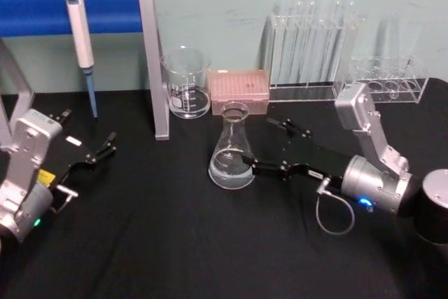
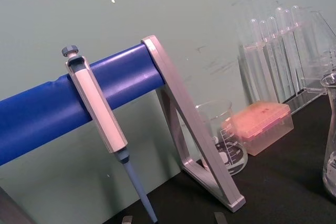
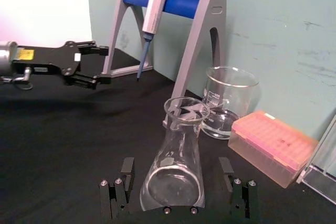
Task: Grasp the erlenmeyer flask with one hand, shake it three times, then place it back.
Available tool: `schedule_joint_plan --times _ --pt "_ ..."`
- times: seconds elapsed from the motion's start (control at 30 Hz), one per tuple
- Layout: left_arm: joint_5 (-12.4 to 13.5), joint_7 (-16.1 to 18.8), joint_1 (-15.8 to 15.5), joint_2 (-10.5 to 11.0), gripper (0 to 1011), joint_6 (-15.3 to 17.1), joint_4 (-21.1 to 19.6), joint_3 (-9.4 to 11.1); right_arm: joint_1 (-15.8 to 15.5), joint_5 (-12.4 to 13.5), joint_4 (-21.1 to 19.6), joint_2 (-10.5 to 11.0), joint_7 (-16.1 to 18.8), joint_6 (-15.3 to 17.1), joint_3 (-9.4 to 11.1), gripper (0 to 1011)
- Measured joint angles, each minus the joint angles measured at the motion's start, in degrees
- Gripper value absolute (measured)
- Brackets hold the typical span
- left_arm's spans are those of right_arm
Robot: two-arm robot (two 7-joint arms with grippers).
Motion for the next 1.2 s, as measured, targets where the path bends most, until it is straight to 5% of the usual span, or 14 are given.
schedule_joint_plan --times 0.33,0.63,0.87,0.93,1.2 --pt "0.00 0.00 0.00 0.00 1001 0.00 0.00 0.00 -1.79 1.34 -2.53 2.44 -0.33 -0.28 1.22 1000" --pt "0.00 0.00 0.00 0.00 1001 0.00 0.00 0.00 -2.15 1.48 -2.17 1.57 -5.43 -0.84 3.81 1000" --pt "0.00 0.00 0.00 0.00 1001 0.00 0.00 0.00 -2.80 -1.76 -1.00 -2.13 -15.84 -1.55 7.04 1000" --pt "0.00 0.00 0.00 0.00 1001 0.00 0.00 0.00 -2.93 -4.67 0.52 -4.18 -21.65 -1.94 7.72 1000" --pt "0.00 0.00 0.00 0.00 1001 0.00 0.00 0.00 -2.48 -9.62 5.83 -7.09 -27.78 -1.77 7.70 1000"
